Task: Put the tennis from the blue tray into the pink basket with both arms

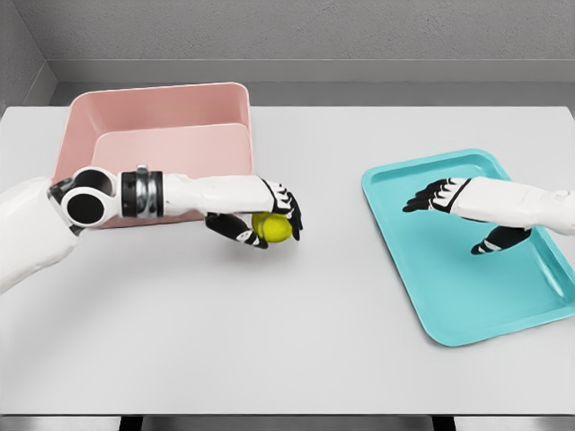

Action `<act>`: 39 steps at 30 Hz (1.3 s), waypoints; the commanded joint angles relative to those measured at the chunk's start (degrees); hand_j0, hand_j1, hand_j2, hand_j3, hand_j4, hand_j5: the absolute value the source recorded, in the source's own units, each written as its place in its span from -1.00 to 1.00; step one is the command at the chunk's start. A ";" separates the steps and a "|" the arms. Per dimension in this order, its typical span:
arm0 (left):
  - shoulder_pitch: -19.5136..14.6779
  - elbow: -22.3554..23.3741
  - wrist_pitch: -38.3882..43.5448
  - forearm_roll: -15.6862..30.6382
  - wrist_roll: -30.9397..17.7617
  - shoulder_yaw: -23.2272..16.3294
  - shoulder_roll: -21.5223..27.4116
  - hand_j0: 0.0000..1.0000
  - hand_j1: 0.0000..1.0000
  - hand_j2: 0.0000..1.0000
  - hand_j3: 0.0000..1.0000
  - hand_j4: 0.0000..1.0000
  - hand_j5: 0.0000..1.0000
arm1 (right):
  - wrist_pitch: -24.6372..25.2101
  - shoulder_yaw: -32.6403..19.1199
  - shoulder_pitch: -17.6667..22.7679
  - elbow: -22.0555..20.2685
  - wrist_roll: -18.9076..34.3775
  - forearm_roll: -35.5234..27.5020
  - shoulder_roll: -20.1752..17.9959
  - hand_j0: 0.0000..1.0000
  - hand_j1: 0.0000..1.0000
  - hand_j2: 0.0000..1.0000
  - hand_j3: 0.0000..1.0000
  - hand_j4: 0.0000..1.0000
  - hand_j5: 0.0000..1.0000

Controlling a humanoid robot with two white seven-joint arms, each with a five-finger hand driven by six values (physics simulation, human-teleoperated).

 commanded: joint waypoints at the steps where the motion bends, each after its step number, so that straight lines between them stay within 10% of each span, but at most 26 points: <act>1: 0.00 -0.13 0.15 0.53 0.17 1.26 0.17 0.17 0.17 0.17 0.17 0.17 0.17 | 0.13 -0.03 0.00 -0.01 -0.02 -0.38 -0.07 1.00 1.00 1.00 1.00 1.00 1.00; 39: 0.18 3.38 0.15 0.79 1.31 9.87 5.18 0.17 0.17 0.17 0.17 0.17 0.17 | 0.13 -0.03 0.00 -0.01 0.50 -0.38 0.37 1.00 1.00 1.00 1.00 1.00 1.00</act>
